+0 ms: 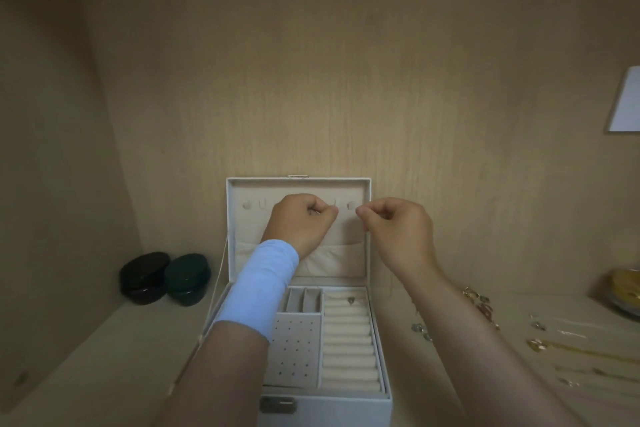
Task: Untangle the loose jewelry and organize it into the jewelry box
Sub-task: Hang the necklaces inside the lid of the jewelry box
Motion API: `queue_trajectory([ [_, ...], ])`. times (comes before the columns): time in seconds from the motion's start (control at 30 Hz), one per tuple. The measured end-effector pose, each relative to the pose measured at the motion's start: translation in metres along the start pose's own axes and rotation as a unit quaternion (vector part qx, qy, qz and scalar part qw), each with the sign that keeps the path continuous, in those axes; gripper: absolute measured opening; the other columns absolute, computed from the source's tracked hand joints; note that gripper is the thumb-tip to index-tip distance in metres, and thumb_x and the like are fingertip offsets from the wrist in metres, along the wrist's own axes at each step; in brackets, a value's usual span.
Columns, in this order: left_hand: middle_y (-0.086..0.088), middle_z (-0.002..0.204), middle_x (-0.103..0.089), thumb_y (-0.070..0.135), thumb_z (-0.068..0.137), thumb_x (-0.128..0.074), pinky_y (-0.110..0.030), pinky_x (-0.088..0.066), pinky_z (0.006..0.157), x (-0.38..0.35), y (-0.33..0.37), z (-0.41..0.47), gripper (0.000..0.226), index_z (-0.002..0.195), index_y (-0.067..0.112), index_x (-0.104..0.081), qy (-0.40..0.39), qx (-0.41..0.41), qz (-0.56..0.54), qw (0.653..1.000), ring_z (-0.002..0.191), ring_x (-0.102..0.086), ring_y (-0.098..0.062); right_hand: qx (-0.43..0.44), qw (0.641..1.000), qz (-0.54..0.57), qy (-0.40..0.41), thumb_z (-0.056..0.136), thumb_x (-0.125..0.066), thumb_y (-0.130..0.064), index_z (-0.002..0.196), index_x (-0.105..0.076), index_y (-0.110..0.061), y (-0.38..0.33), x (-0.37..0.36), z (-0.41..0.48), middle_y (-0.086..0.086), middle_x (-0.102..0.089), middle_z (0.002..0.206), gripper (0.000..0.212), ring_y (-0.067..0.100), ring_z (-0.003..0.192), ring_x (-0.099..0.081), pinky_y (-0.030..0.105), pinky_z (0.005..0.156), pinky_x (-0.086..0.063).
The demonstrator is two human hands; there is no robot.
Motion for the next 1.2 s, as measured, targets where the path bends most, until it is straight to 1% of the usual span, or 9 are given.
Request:
queue_trajectory([
  [0.13, 0.008, 0.048, -0.063, 0.038, 0.082, -0.065, -0.019, -0.045, 0.060, 0.000, 0.005, 0.003, 0.032, 0.058, 0.016, -0.067, 0.030, 0.021, 0.025, 0.999, 0.044, -0.056, -0.006, 0.033, 0.996, -0.039, 0.074, 0.085, -0.075, -0.027, 0.077, -0.074, -0.020, -0.011, 0.002, 0.008, -0.012, -0.066, 0.068, 0.011, 0.000, 0.066, -0.060, 0.005, 0.060, -0.039],
  [0.3, 0.001, 0.049, -0.065, 0.033, 0.081, -0.060, -0.018, -0.047, 0.054, -0.012, 0.001, 0.005, 0.035, 0.055, 0.010, -0.068, 0.007, 0.064, 0.012, 0.998, 0.038, -0.056, -0.012, 0.006, 0.989, -0.098, 0.109, 0.085, -0.072, -0.027, 0.078, -0.072, -0.018, -0.014, 0.001, 0.017, -0.007, -0.066, 0.072, 0.011, 0.011, 0.069, -0.061, 0.021, 0.059, -0.036],
  [0.53, -0.009, 0.062, -0.072, 0.035, 0.080, -0.061, -0.029, -0.054, 0.059, -0.029, -0.018, -0.001, 0.033, 0.057, 0.011, -0.068, -0.063, 0.109, 0.012, 0.992, 0.040, -0.055, -0.018, -0.035, 0.977, -0.197, 0.068, 0.082, -0.068, -0.023, 0.081, -0.073, -0.019, -0.008, -0.006, 0.009, -0.002, -0.070, 0.079, 0.007, 0.018, 0.070, -0.062, 0.019, 0.048, -0.030],
  [0.7, 0.001, 0.059, -0.069, 0.031, 0.088, -0.061, -0.027, -0.050, 0.057, -0.034, -0.024, -0.010, 0.027, 0.072, 0.010, -0.067, -0.113, 0.115, -0.033, 0.986, 0.046, -0.057, -0.018, -0.076, 0.983, -0.162, -0.028, 0.079, -0.072, -0.023, 0.073, -0.075, -0.015, 0.017, -0.015, -0.005, 0.000, -0.072, 0.073, 0.011, 0.018, 0.068, -0.067, 0.022, 0.052, -0.042],
  [0.83, -0.003, 0.069, -0.068, 0.017, 0.094, -0.055, -0.028, -0.053, 0.059, -0.038, -0.024, -0.028, 0.019, 0.089, 0.005, -0.069, -0.172, 0.119, -0.109, 0.972, 0.056, -0.060, -0.017, -0.122, 0.984, -0.067, -0.114, 0.081, -0.061, -0.020, 0.072, -0.073, -0.001, 0.030, -0.027, -0.021, 0.018, -0.068, 0.063, 0.024, 0.028, 0.053, -0.062, 0.040, 0.057, -0.057],
  [0.93, -0.004, 0.076, -0.071, 0.017, 0.097, -0.051, -0.027, -0.057, 0.066, -0.035, -0.023, -0.037, 0.023, 0.092, 0.005, -0.070, -0.178, 0.099, -0.089, 0.975, 0.065, -0.066, -0.015, -0.168, 0.966, 0.045, -0.193, 0.087, -0.056, -0.012, 0.083, -0.070, 0.009, 0.029, -0.039, -0.036, 0.020, -0.064, 0.068, 0.025, 0.025, 0.058, -0.060, 0.036, 0.056, -0.051],
  [1.03, -0.007, 0.085, -0.073, 0.015, 0.098, -0.048, -0.029, -0.059, 0.075, -0.036, -0.020, -0.042, 0.024, 0.092, 0.007, -0.070, -0.200, 0.085, -0.068, 0.974, 0.075, -0.069, -0.015, -0.195, 0.935, 0.125, -0.267, 0.095, -0.057, -0.023, 0.097, -0.070, 0.009, 0.024, -0.051, -0.045, 0.017, -0.069, 0.081, 0.034, 0.027, 0.075, -0.068, 0.038, 0.075, -0.059],
  [1.13, -0.007, 0.088, -0.076, 0.017, 0.093, -0.054, -0.027, -0.058, 0.080, -0.037, -0.016, -0.047, 0.021, 0.088, 0.011, -0.074, -0.235, 0.077, -0.035, 0.968, 0.088, -0.071, -0.017, -0.193, 0.937, 0.129, -0.261, 0.098, -0.059, -0.029, 0.100, -0.073, 0.003, 0.026, -0.049, -0.044, 0.018, -0.074, 0.086, 0.035, 0.027, 0.080, -0.074, 0.030, 0.072, -0.061],
  [1.2, -0.003, 0.082, -0.076, 0.021, 0.091, -0.061, -0.023, -0.056, 0.071, -0.034, -0.014, -0.048, 0.018, 0.086, 0.013, -0.076, -0.238, 0.080, -0.030, 0.967, 0.080, -0.071, -0.012, -0.187, 0.946, 0.128, -0.233, 0.098, -0.060, -0.021, 0.099, -0.073, 0.004, 0.026, -0.041, -0.040, 0.020, -0.076, 0.087, 0.029, 0.023, 0.074, -0.075, 0.024, 0.064, -0.060],
])
Point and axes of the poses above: each hand's wrist, its own z-axis towards the middle knuckle, its own x-axis out of the back of the hand, y = z × x, the point moved 9 cm from there along z, towards the middle knuckle
